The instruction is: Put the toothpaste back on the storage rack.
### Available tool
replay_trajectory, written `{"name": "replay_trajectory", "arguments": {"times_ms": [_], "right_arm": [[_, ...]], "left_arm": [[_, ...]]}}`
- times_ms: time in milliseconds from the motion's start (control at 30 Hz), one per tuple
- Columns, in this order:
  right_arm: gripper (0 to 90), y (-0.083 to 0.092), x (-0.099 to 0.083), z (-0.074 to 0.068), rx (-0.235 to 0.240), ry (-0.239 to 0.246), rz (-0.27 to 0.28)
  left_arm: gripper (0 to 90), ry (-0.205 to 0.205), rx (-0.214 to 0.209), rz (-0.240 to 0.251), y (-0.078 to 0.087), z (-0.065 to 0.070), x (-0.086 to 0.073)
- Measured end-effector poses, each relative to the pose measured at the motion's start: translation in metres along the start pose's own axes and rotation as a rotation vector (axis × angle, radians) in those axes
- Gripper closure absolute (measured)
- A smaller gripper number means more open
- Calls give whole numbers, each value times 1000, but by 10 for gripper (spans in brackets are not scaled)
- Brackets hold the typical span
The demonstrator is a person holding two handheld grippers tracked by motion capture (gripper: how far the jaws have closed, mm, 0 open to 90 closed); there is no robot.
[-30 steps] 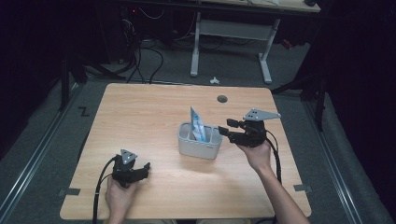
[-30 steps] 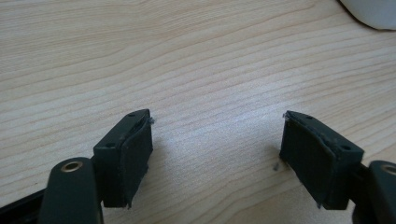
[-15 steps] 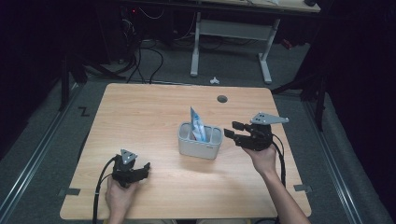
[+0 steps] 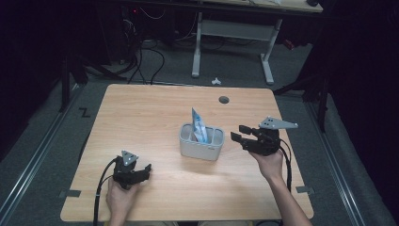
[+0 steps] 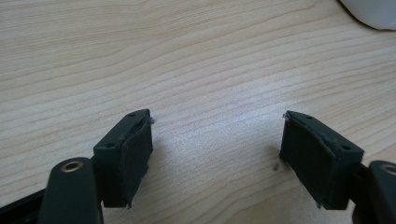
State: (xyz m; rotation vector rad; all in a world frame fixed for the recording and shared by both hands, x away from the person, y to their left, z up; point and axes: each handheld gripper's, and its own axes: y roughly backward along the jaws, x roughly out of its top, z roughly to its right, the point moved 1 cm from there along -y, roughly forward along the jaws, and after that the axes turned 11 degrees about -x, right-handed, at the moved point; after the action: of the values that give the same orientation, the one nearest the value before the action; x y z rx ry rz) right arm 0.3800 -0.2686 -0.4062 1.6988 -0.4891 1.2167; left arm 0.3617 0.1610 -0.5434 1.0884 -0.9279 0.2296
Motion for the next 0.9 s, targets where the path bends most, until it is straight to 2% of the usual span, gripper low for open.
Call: {"name": "replay_trajectory", "arguments": {"times_ms": [400,900], "right_arm": [[490,7,-13,8,-13,-34,2],[492,14,-24,16,-37,-49,-4]], "left_arm": [[256,0,0,0,0,0,0],[256,0,1,0,0,0,0]]}}
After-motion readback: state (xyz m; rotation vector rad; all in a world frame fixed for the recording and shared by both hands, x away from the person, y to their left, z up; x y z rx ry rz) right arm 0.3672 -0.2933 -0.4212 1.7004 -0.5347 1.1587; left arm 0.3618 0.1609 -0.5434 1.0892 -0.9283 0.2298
